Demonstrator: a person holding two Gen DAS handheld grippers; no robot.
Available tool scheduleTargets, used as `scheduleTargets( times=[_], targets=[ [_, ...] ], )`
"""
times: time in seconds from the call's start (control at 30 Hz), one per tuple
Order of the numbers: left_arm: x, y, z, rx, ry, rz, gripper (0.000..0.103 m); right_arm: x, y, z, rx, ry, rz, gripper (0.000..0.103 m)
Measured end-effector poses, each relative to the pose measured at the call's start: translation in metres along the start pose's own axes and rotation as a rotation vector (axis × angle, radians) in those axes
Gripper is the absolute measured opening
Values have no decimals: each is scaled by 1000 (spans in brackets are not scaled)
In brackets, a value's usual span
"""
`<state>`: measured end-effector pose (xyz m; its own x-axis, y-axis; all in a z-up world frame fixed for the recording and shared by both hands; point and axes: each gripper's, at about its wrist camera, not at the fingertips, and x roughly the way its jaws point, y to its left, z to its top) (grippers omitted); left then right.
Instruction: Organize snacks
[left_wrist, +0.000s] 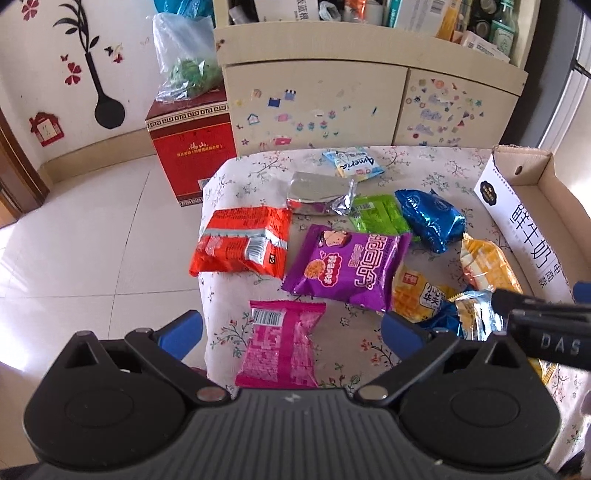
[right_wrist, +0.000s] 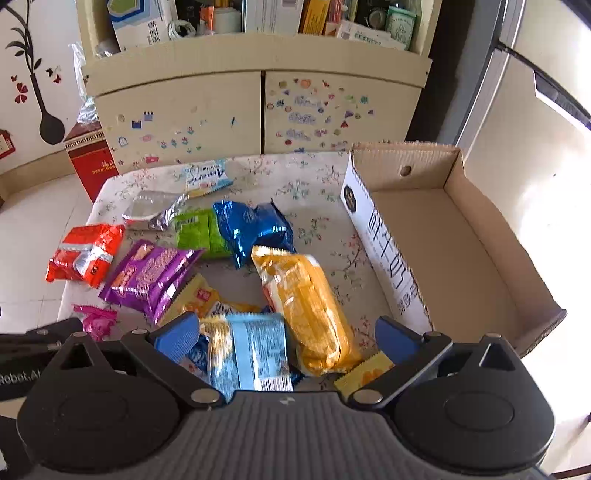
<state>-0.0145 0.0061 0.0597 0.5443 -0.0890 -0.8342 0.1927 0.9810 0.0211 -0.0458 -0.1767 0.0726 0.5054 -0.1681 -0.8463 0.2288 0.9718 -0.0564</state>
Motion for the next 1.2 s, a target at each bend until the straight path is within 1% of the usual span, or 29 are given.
scheduleTargets(
  times=[0.1, 0.27, 0.47, 0.77, 1.07, 1.2],
  targets=[
    [0, -2, -1, 1, -4, -6, 102, 0, 1, -3, 12, 13, 17, 103],
    [-4, -2, -2, 2, -29, 1, 102, -5, 3, -2, 2, -16, 2, 103],
    [-4, -2, -3, 4, -22, 11, 102, -3, 4, -3, 0, -8, 6, 103],
    [-3, -4, -5, 22, -38, 42, 102, -2, 7, -6, -14, -4, -4, 103],
    [-2, -5, -7, 30, -32, 58, 102, -3, 10, -8, -36, -14, -27, 103],
    [-1, -6, -8, 35, -31, 67, 102, -4, 10, -8, -38, -18, -25, 103]
  ],
)
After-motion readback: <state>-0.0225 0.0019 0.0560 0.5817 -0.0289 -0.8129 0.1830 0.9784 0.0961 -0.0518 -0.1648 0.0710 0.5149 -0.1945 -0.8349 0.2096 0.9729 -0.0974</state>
